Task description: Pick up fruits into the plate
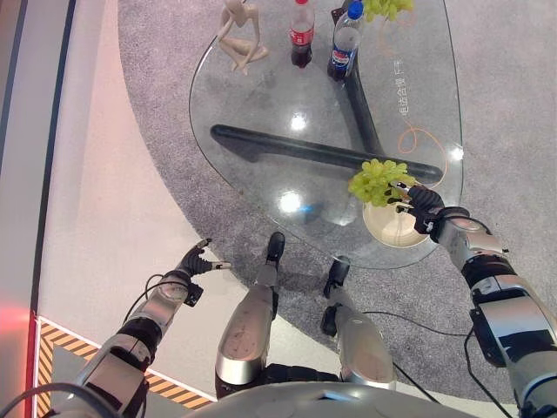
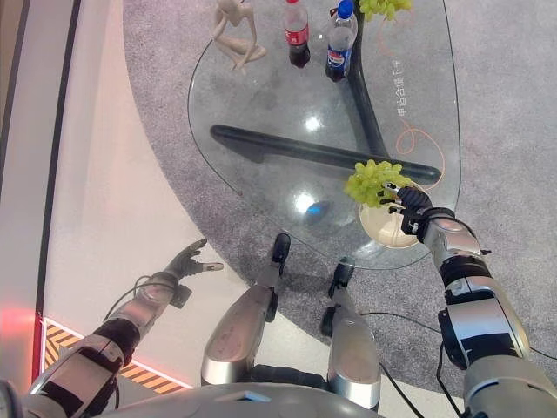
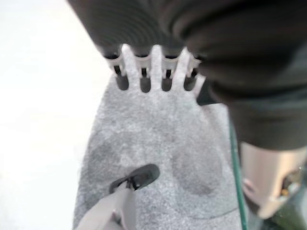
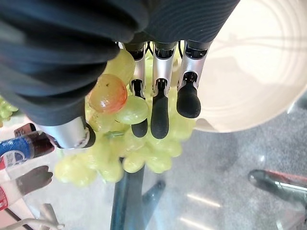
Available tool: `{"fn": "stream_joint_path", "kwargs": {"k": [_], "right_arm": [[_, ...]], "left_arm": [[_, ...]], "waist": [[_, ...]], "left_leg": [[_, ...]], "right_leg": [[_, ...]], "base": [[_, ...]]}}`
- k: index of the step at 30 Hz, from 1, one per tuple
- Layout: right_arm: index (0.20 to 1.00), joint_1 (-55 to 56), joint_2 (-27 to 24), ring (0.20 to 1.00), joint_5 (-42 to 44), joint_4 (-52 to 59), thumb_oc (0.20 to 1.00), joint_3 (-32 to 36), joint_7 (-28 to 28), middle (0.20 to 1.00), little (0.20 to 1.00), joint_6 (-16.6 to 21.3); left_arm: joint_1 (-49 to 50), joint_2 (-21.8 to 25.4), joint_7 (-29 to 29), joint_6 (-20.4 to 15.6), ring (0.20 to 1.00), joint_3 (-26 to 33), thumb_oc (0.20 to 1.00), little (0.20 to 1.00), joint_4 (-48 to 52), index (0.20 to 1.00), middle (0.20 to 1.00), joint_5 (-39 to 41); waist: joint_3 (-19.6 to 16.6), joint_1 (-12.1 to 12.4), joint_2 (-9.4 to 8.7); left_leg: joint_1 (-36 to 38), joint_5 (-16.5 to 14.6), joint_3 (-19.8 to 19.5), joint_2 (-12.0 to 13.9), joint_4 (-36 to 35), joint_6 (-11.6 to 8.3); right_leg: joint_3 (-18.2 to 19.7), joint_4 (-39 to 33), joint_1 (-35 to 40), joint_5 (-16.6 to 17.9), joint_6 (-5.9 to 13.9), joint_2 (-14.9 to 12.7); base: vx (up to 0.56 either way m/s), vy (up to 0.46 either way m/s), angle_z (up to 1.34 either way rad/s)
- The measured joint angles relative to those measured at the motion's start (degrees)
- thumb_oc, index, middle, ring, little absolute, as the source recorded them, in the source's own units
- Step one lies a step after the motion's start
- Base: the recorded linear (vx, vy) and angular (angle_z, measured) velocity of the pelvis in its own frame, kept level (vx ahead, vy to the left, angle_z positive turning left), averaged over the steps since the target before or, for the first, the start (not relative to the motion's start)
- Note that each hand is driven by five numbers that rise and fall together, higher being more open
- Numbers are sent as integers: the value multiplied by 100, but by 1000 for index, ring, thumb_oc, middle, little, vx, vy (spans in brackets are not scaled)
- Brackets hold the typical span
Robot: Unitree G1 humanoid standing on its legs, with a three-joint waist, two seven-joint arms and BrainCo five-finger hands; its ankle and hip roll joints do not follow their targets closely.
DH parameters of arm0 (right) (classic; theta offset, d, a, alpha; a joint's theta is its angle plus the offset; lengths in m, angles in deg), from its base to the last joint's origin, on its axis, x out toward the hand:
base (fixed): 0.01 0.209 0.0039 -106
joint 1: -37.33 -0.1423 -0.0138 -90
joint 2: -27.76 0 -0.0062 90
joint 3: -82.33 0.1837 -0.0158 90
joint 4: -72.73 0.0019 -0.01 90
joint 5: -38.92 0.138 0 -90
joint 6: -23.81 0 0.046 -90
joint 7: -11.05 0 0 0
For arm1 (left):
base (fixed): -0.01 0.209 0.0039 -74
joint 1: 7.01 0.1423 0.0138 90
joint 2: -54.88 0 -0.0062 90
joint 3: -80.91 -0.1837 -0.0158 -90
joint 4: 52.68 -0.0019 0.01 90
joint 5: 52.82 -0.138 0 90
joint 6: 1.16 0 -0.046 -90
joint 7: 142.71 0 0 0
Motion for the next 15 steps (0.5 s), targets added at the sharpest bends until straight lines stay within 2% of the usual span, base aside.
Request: {"fn": "stream_joint_path", "kwargs": {"k": [10, 15], "right_arm": [[200, 191, 97, 200, 3, -202, 200, 142, -233, 200, 200, 160], [200, 290, 233, 200, 8, -509, 200, 270, -233, 200, 200, 378]], "left_arm": [[14, -127, 112, -5, 1000, 0, 1000, 1000, -188, 1000, 1000, 105], [-1, -135, 151, -8, 1000, -17, 1000, 1000, -230, 1000, 1000, 105]], "waist": [[1, -142, 2], [1, -248, 3]], "left_leg": [[-27, 31, 101, 22, 0, -1], [-24, 42, 165, 22, 0, 7]], "right_leg": [[123, 166, -160, -19, 22, -11], [183, 178, -192, -17, 25, -23]], "base": [[-44, 18, -6], [-45, -1, -6]]}}
